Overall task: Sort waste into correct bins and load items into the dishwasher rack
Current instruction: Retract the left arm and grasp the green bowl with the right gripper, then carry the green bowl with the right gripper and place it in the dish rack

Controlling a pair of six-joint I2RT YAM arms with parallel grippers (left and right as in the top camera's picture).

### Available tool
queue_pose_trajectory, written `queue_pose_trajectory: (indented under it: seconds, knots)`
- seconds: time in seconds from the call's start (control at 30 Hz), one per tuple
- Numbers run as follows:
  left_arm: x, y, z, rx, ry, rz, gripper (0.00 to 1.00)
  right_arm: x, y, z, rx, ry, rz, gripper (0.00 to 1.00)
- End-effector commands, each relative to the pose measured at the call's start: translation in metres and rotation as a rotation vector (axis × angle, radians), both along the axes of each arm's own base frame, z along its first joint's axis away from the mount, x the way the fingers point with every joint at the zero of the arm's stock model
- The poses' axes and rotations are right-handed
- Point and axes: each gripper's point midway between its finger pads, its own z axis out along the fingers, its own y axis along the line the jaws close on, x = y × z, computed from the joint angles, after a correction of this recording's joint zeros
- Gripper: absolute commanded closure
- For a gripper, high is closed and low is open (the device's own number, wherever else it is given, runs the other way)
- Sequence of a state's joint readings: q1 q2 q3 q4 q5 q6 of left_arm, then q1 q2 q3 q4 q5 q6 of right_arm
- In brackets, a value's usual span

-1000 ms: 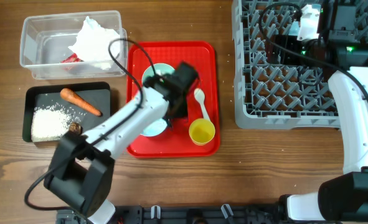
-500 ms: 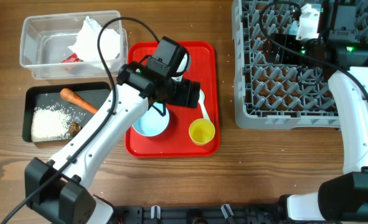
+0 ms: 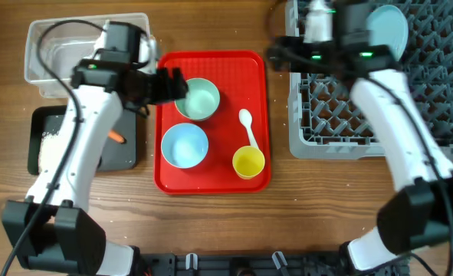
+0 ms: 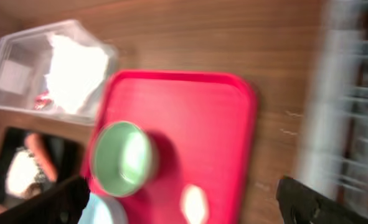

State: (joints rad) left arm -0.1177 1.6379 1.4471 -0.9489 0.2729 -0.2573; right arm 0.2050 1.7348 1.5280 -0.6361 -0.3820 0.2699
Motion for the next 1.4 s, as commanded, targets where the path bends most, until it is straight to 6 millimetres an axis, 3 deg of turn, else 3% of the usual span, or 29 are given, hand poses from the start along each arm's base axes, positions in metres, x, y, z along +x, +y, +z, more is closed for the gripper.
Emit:
queue_pose_trajectory:
  seconds: [0.0, 0.17, 0.23, 0.3, 0.4, 0.53, 0.6, 0.73, 0.8, 0.9, 0.97, 1.1, 1.2, 1.27, 1.37]
  knots:
    - [0.012, 0.030, 0.016, -0.031, -0.040, 0.100, 0.06, -0.005, 0.092, -0.041, 0.104, 0.125, -0.006, 0.06]
    - [0.008, 0.058, 0.011, 0.008, -0.010, 0.163, 0.06, -0.016, 0.152, -0.113, 0.077, 0.233, -0.028, 0.20]
    - [0.006, 0.073, 0.008, 0.053, 0.001, 0.203, 0.07, -0.026, 0.160, -0.156, 0.051, 0.329, -0.072, 0.24]
    - [0.005, 0.080, 0.007, 0.053, 0.007, 0.220, 0.07, -0.026, 0.157, -0.172, 0.029, 0.353, -0.090, 0.26]
    - [0.004, 0.082, 0.007, 0.053, 0.013, 0.225, 0.07, -0.024, 0.155, -0.173, 0.023, 0.349, -0.113, 0.32]
    - [0.004, 0.082, 0.007, 0.053, 0.013, 0.225, 0.07, -0.021, 0.155, -0.176, 0.008, 0.330, -0.124, 0.56]
    - [0.004, 0.082, 0.007, 0.053, 0.013, 0.225, 0.06, -0.021, 0.162, -0.180, 0.014, 0.318, -0.116, 0.63]
    - [0.004, 0.086, 0.006, 0.077, 0.013, 0.235, 0.03, -0.020, 0.175, -0.191, 0.040, 0.320, -0.122, 0.66]
    - [0.003, 0.093, 0.005, 0.113, 0.014, 0.251, 0.05, -0.021, 0.176, -0.197, 0.044, 0.333, -0.133, 0.74]
    - [0.003, 0.093, 0.004, 0.113, 0.016, 0.251, 0.00, -0.022, 0.177, -0.198, 0.046, 0.339, -0.129, 0.94]
    - [0.003, 0.092, 0.005, 0.112, 0.016, 0.251, 0.00, -0.022, 0.178, -0.197, 0.050, 0.339, -0.127, 0.95]
    - [0.003, 0.092, 0.005, 0.112, 0.015, 0.251, 0.00, -0.010, 0.165, -0.172, 0.063, 0.298, -0.124, 0.96]
    - [0.003, 0.092, 0.005, 0.112, 0.015, 0.251, 0.00, 0.010, 0.130, -0.117, 0.051, 0.175, -0.123, 0.96]
    - [0.003, 0.092, 0.005, 0.112, 0.015, 0.251, 0.00, 0.029, 0.094, -0.070, 0.013, 0.042, -0.176, 0.96]
    - [0.003, 0.092, 0.005, 0.112, 0.015, 0.251, 0.00, 0.050, 0.005, 0.011, -0.148, -0.208, -0.382, 0.96]
